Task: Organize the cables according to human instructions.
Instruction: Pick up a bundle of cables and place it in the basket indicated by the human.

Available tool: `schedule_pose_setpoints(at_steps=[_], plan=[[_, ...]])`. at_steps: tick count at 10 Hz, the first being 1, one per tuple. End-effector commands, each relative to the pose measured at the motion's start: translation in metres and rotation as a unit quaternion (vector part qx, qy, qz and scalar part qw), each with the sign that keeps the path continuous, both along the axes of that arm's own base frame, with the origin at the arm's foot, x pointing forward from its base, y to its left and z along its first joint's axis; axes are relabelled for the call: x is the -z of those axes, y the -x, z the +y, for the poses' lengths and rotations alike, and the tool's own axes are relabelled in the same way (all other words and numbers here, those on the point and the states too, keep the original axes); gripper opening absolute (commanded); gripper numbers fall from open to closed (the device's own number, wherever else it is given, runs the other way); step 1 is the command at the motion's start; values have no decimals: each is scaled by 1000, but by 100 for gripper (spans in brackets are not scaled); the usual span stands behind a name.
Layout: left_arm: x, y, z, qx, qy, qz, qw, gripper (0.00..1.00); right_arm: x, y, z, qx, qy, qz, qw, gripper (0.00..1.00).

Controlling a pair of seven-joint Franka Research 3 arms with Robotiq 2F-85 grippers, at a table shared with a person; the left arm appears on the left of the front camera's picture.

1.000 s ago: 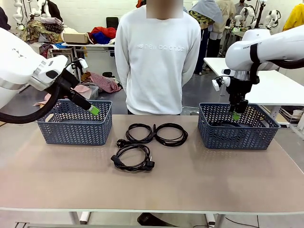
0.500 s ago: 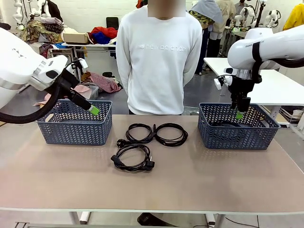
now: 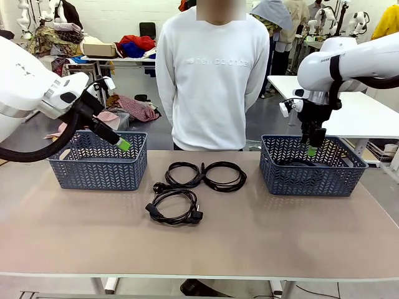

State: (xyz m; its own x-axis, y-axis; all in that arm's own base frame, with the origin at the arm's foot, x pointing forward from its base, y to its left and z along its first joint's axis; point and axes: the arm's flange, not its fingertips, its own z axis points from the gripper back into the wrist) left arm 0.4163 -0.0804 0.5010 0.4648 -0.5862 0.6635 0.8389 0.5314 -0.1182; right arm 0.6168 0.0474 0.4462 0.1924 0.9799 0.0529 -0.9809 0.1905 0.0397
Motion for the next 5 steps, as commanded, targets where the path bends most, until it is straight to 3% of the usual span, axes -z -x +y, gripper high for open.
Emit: schedule_pose_setpoints(at_steps=[1,5], plan=[[1,1,2,10,12,-6,1000,100,-4,22,14,64,-36,-39,997,100],[1,1,2,10,12,-6,1000,100,0,77,55,105,-84,-66,989,100]])
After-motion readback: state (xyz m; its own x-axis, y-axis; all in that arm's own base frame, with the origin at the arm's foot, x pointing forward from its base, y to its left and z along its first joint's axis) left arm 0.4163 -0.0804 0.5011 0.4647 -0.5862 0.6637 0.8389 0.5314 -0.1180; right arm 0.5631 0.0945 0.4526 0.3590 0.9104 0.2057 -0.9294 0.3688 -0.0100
